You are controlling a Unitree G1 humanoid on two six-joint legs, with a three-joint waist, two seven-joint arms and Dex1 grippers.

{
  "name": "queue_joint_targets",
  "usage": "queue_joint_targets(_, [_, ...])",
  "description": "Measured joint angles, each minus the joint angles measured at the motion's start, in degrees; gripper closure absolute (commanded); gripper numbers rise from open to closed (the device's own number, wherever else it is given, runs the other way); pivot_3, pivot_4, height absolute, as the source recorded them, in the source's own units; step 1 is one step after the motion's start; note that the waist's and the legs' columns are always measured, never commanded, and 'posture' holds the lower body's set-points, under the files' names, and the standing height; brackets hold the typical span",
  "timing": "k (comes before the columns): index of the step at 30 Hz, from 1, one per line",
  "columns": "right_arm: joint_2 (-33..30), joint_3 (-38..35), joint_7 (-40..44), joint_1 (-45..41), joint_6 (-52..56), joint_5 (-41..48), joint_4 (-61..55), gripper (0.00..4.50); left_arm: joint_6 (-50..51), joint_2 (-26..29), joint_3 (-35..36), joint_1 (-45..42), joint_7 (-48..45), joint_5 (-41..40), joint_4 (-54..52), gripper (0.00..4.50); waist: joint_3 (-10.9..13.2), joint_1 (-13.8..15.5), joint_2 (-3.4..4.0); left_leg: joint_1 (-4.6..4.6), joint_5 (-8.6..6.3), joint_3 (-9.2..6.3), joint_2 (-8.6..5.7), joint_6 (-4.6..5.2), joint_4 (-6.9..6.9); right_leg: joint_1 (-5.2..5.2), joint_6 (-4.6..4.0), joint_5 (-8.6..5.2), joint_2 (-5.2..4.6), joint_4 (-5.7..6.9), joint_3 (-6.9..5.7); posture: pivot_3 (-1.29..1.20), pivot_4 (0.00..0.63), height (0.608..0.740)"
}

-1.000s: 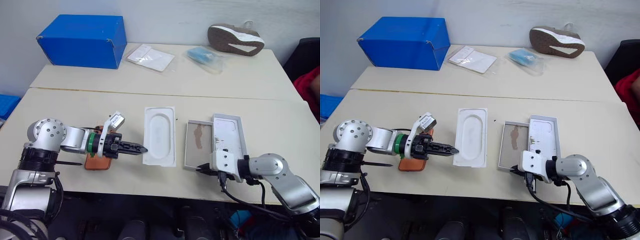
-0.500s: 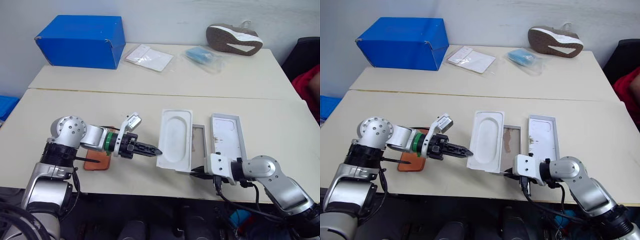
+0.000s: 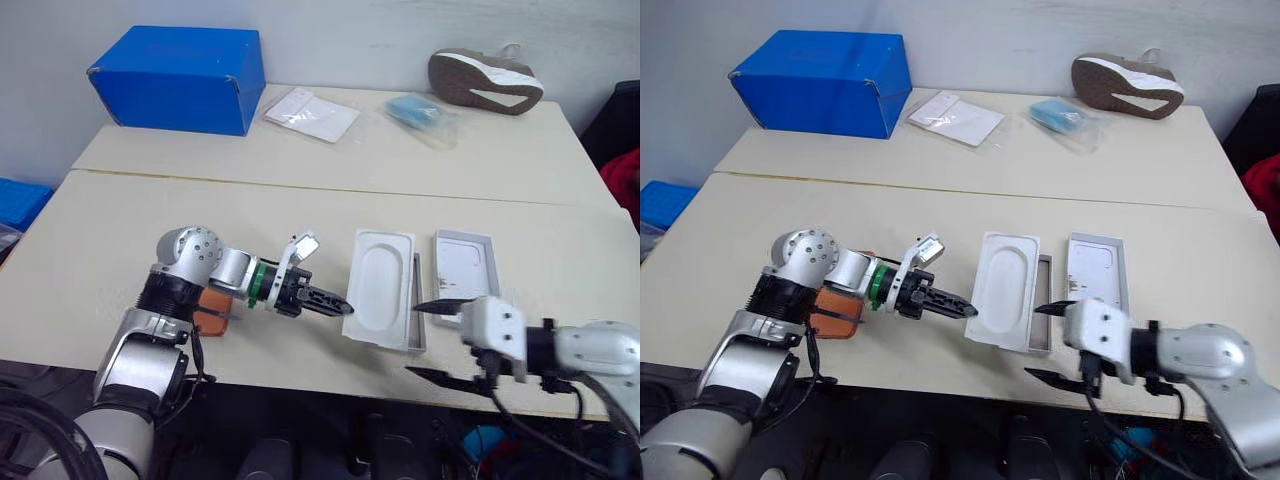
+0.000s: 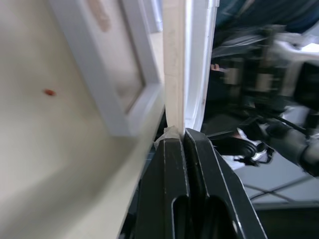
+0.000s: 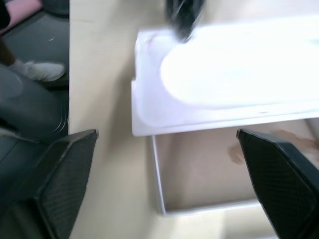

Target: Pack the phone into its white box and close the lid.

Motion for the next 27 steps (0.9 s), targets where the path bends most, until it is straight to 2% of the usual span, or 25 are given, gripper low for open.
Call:
queue_joint_targets(3, [0.65,-10.18,0.52,6.39,3.37,5.01,-2.67,0.04,0.0,-2.27,0.02,-0.97,0.14,1.55,2.71,4.5,0.03,-0.03,-0.06,0.01,0.0,0.0,0.01,0.0,0.01,0.0,0.01,0.01,0.0,0.03,0.01,0.0,0.15,0.74])
queue_joint_targets(8, [2.98,-17.24,-2.8,9.81,6.93,11.12,-6.25,0.04,-0.03,-6.28,2.29,-2.94,0.77,4.27,5.91,4.5,0.04,-0.5,-0.06,0.1,0.01,0.03,0.01,-0.02,0.0,0.01,0.01,0.0,0.0,0.12,0.09,0.0,0.15,0.74])
queue_joint_targets(15, [3.57,-19.74,-7.57,11.81,9.49,16.14,-8.57,0.04,-0.05,-9.57,5.06,-3.16,2.37,11.04,8.75,4.5,0.06,-0.34,-0.1,0.11,0.02,0.05,0.01,-0.05,-0.02,0.0,0.01,0.0,0.0,0.13,0.11,0.0,0.15,0.74])
queue_joint_targets(26, [3.56,-19.83,-9.39,13.32,8.23,16.05,-8.89,0.04,-0.03,-11.75,6.9,-3.28,2.4,13.92,9.75,4.5,0.07,-0.32,-0.11,0.11,0.02,0.06,0.01,-0.05,-0.02,0.0,0.01,0.0,0.0,0.12,0.11,0.0,0.15,0.74])
queue_joint_targets(27, [3.55,-19.68,-9.47,13.3,8.1,16.02,-8.79,0.01,-0.04,-11.91,6.91,-3.35,2.44,14.29,10.41,4.28,0.07,-0.33,-0.11,0.12,0.02,0.06,0.01,-0.05,-0.02,0.0,0.01,0.0,0.0,0.13,0.1,0.0,0.15,0.74])
